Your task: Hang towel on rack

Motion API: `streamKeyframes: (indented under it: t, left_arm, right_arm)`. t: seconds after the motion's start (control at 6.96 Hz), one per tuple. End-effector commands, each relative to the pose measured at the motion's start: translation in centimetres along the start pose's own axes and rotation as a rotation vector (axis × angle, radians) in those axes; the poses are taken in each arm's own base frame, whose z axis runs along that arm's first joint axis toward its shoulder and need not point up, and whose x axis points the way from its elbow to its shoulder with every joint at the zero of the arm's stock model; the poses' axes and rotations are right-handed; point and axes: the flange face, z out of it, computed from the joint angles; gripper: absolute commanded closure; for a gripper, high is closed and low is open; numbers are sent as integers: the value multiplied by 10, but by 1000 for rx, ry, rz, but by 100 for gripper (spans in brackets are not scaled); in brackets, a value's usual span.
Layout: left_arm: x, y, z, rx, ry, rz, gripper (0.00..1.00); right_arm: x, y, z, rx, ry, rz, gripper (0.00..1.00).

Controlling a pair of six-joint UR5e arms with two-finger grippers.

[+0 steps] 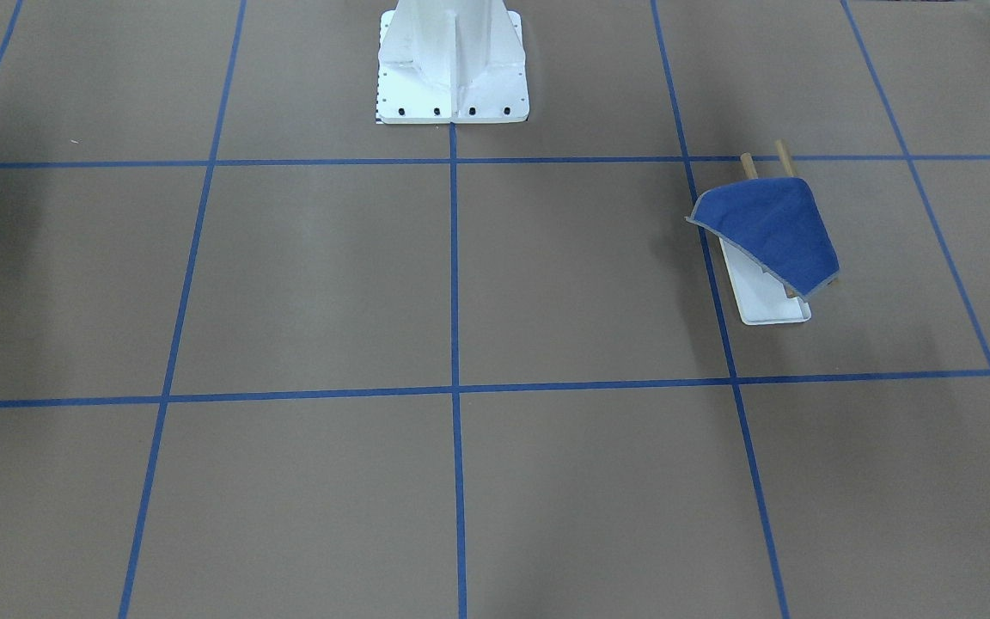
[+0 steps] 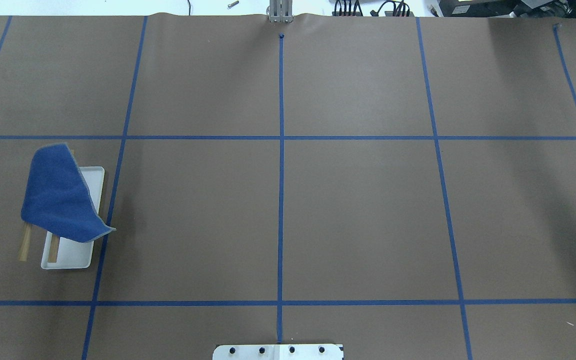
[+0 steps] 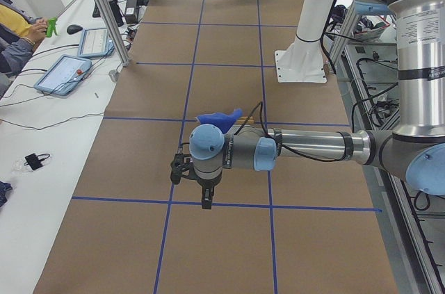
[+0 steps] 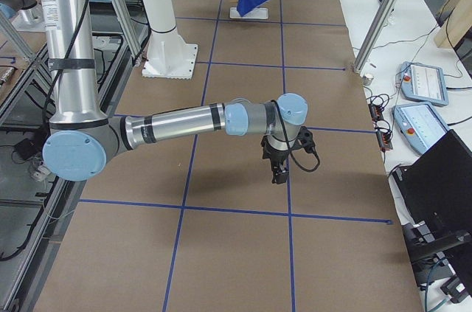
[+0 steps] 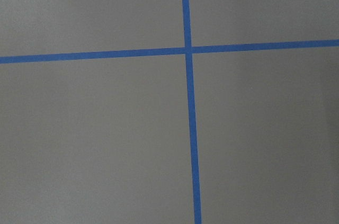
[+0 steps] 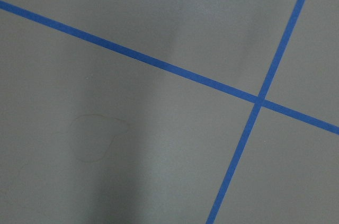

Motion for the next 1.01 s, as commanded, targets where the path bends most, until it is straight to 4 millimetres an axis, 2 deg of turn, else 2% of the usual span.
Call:
streamKeyframes:
  t: [0.0, 0.43, 0.58, 0.72, 0.86]
  left_arm:
    - [2, 2, -1, 4, 9, 5, 1]
    - [1, 4, 0, 3, 9, 6, 1]
    - [6, 14, -5, 22, 9, 19, 1]
    - [3, 10, 0, 15, 21, 9, 1]
    - [2, -6, 1, 19, 24, 10, 1]
  right_arm:
    - [-14, -20, -19, -22, -4, 2, 0]
    - [-14, -21, -19, -16, -1, 11, 0]
    - [-23, -29, -30, 7, -1, -8, 0]
    - [-22, -24, -28, 3, -2, -2, 0]
    - [-33, -27, -38, 18, 1, -21, 0]
